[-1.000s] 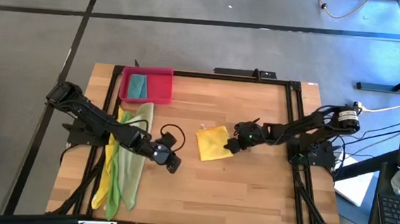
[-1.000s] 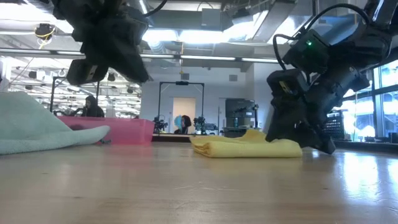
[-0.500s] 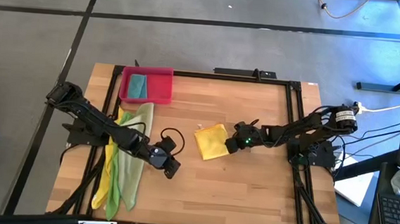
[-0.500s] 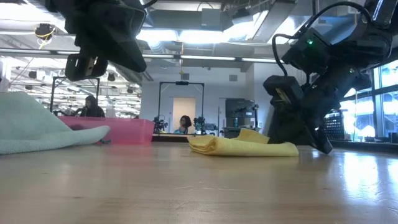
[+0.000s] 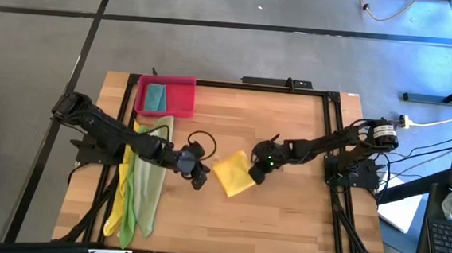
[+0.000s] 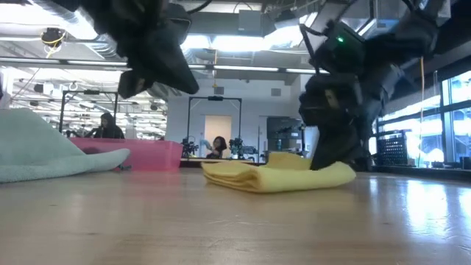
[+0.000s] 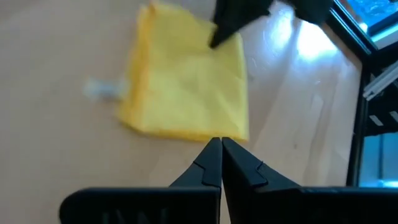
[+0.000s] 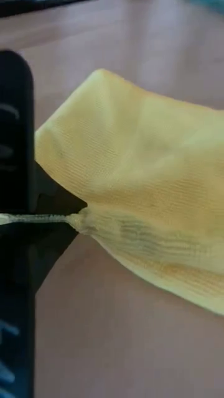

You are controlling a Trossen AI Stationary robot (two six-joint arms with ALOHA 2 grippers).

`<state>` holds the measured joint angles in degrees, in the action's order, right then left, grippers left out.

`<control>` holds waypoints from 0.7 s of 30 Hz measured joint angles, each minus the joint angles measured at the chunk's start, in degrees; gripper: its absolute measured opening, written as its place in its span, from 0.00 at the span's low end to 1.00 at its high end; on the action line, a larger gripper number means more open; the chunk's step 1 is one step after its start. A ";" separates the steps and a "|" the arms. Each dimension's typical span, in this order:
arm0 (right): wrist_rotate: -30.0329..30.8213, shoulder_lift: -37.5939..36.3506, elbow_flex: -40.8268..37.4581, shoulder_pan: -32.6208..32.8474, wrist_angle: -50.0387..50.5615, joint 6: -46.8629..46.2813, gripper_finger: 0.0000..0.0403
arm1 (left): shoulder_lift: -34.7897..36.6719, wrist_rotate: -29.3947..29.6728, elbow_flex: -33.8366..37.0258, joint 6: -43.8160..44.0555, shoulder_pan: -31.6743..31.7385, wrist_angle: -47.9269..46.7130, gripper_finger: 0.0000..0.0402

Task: Fold microfiber towels
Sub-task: Put the folded right yellow microfiber towel into the pink bin

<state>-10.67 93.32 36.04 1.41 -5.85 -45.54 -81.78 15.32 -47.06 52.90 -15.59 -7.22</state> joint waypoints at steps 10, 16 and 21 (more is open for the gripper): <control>8.10 -0.15 21.36 5.37 27.16 22.94 0.00 | 9.15 -0.18 -0.73 -15.38 8.49 -1.79 0.00; 15.81 -0.22 31.70 5.90 35.51 31.00 0.00 | 18.97 0.30 -0.73 -20.95 12.86 -2.54 0.00; 17.17 -0.26 36.56 5.37 38.86 36.19 0.00 | 24.96 -1.54 -0.73 -31.03 14.59 -2.85 0.00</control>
<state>6.50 93.06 72.60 6.78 33.01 -9.34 -56.82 13.78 -47.79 21.86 -1.01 -10.07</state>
